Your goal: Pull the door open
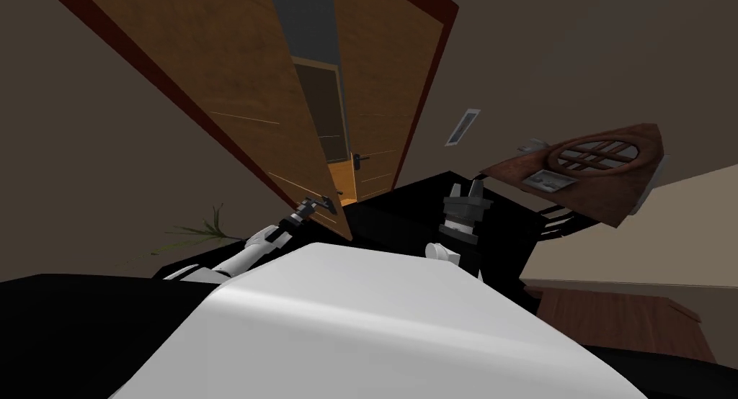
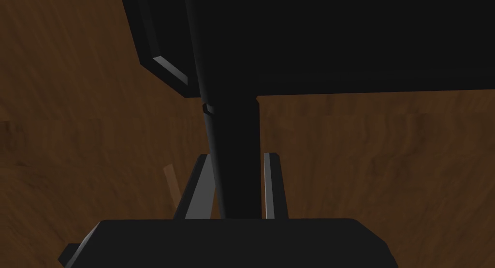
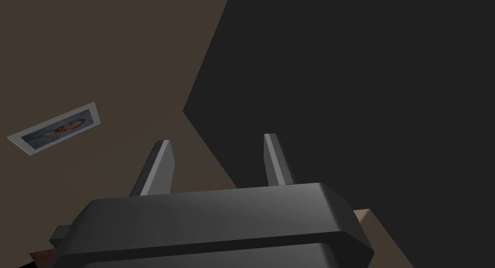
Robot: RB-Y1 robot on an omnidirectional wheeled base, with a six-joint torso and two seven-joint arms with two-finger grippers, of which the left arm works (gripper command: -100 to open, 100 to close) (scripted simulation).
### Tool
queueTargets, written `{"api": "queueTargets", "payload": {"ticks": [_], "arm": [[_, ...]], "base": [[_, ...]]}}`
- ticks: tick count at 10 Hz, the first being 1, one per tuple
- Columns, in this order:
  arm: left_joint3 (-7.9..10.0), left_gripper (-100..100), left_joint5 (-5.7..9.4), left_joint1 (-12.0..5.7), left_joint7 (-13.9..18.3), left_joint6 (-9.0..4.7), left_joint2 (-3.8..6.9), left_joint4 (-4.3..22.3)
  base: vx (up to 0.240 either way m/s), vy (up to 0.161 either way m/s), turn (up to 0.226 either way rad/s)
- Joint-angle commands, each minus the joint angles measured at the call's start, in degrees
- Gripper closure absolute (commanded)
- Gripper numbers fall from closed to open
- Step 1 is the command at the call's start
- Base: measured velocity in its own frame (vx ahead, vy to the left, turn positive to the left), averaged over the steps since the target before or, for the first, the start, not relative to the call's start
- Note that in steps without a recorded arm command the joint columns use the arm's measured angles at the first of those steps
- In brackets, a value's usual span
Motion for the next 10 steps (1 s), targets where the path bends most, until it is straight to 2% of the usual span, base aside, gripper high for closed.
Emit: {"api": "queueTargets", "payload": {"ticks": [1, 2, 7, 10], "arm": [[-0.21, 100, -0.08, 0.05, 0.2, -0.84, 0.2, 0.4], [-0.27, 100, -0.1, 0.06, 0.3, -1.06, 0.26, 0.5], [-0.97, 100, -0.36, 0.22, 1.0, -3.86, 0.93, 1.8], [-1.26, 100, -0.47, 0.29, 1.4, -5.02, 1.21, 2.4]], "base": [[-0.146, 0.086, -0.175], [-0.205, 0.119, -0.179], [-0.199, 0.115, -0.175], [-0.181, 0.119, -0.129]]}}
